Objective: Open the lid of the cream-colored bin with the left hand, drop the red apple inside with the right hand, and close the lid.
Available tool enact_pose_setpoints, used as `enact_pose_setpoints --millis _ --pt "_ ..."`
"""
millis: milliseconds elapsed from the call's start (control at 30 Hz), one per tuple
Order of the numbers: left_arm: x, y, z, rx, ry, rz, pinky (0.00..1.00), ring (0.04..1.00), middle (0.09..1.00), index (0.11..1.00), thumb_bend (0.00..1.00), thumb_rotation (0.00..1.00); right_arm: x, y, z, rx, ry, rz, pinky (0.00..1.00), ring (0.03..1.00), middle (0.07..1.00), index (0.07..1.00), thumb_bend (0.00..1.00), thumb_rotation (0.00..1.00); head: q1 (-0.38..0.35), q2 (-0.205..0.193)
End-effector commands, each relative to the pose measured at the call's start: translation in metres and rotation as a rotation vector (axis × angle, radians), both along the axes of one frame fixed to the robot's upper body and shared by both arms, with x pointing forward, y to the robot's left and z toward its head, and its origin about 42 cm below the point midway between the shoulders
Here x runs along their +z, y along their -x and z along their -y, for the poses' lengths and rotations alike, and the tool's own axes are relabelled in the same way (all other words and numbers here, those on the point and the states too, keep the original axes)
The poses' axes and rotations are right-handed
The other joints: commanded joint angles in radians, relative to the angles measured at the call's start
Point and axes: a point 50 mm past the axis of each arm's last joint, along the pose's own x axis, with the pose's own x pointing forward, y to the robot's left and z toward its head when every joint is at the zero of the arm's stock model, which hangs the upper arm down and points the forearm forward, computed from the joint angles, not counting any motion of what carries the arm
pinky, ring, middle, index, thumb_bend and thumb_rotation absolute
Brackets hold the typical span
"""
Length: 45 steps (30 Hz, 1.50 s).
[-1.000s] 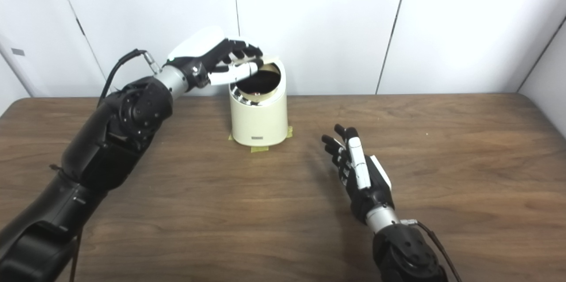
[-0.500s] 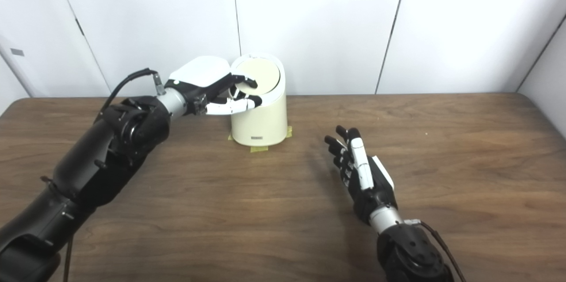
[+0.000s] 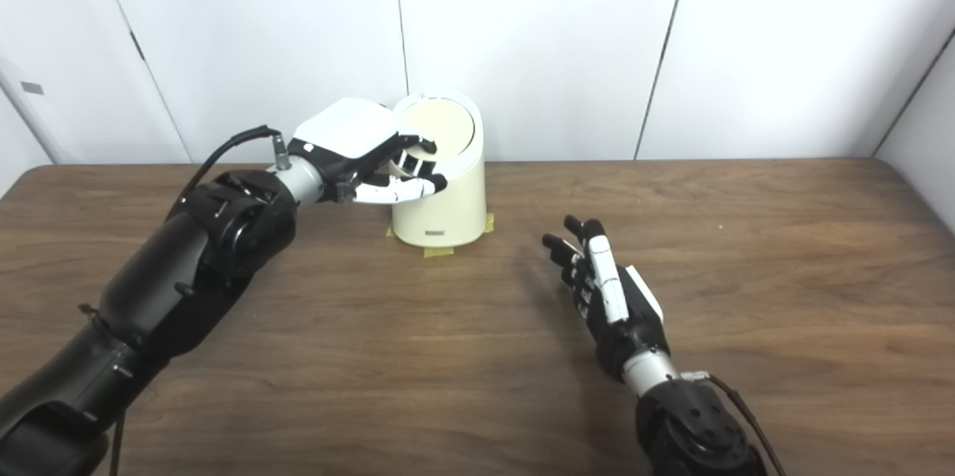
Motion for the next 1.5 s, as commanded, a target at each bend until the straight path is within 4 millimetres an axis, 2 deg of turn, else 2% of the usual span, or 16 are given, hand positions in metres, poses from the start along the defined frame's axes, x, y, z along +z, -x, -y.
enact_pose_setpoints --millis 0,267,400,567,667,833,900,967,1100,1233,1300,1367,1467 --pt "-0.008 -0.003 0.007 -0.012 -0.083 -0.051 0.98 0.89 0.866 0.849 0.5 1.0 0.021 -0.007 -0.003 0.013 -0.009 0.075 1.0 0.941 0.871 0.96 0.53 1.0 -0.001 0.002" --pt "-0.02 -0.001 0.015 -0.035 -0.167 -0.051 1.0 0.917 0.877 0.859 0.54 1.0 0.022 -0.007 -0.003 0.009 -0.021 0.076 1.0 0.933 0.85 0.961 0.53 1.0 -0.001 0.008" --pt "-0.015 0.001 0.015 -0.042 -0.186 -0.03 1.0 0.914 0.872 0.857 0.55 1.0 0.022 -0.008 -0.002 0.003 -0.023 0.07 1.0 0.93 0.845 0.96 0.53 1.0 0.002 0.01" --pt "-0.001 0.003 0.011 -0.042 -0.104 -0.009 0.97 0.886 0.853 0.833 0.52 1.0 0.023 -0.009 -0.003 0.001 -0.019 0.071 1.0 0.921 0.839 0.96 0.53 1.0 0.001 0.011" --pt "0.012 0.003 0.008 -0.035 -0.019 0.033 0.95 0.852 0.826 0.81 0.5 0.93 0.022 -0.009 -0.003 -0.004 -0.028 0.069 1.0 0.917 0.833 0.958 0.53 1.0 0.003 0.012" --pt "0.051 0.006 -0.003 -0.004 0.168 0.146 0.87 0.837 0.812 0.786 0.47 0.85 0.021 -0.01 -0.002 -0.001 -0.023 0.063 1.0 0.917 0.828 0.951 0.53 1.0 0.003 0.015" --pt "0.065 0.009 -0.009 0.023 0.286 0.189 0.76 0.811 0.793 0.76 0.46 0.77 0.021 -0.01 -0.002 0.002 -0.023 0.063 1.0 0.915 0.825 0.949 0.53 0.99 0.003 0.016" --pt "0.076 0.011 -0.015 0.037 0.397 0.209 0.71 0.79 0.786 0.745 0.44 0.66 0.021 -0.011 -0.002 0.003 -0.024 0.062 1.0 0.911 0.822 0.947 0.53 0.99 0.004 0.016" --pt "0.089 0.019 -0.027 0.079 0.689 0.213 0.66 0.744 0.77 0.743 0.41 0.62 0.021 -0.012 -0.001 0.004 -0.028 0.06 1.0 0.907 0.826 0.942 0.53 0.98 0.004 0.014" --pt "0.087 0.028 -0.041 0.13 0.907 0.131 0.74 0.792 0.782 0.792 0.33 0.68 0.024 -0.012 -0.002 0.005 -0.035 0.066 0.94 0.896 0.834 0.93 0.52 0.98 0.001 0.014" --pt "0.079 0.031 -0.049 0.139 0.977 0.091 0.73 0.794 0.79 0.806 0.33 0.73 0.025 -0.012 -0.001 0.009 -0.044 0.074 0.92 0.893 0.839 0.926 0.52 0.98 0.0 0.014" --pt "0.064 0.038 -0.06 0.173 1.028 0.055 0.7 0.771 0.785 0.802 0.31 0.73 0.028 -0.01 -0.001 0.006 -0.056 0.083 0.88 0.892 0.848 0.921 0.52 0.97 -0.001 0.018" --pt "0.041 0.052 -0.069 0.232 1.141 0.001 0.7 0.767 0.786 0.798 0.29 0.7 0.031 -0.007 0.001 -0.003 -0.067 0.098 0.83 0.879 0.853 0.905 0.52 0.95 0.004 0.025"
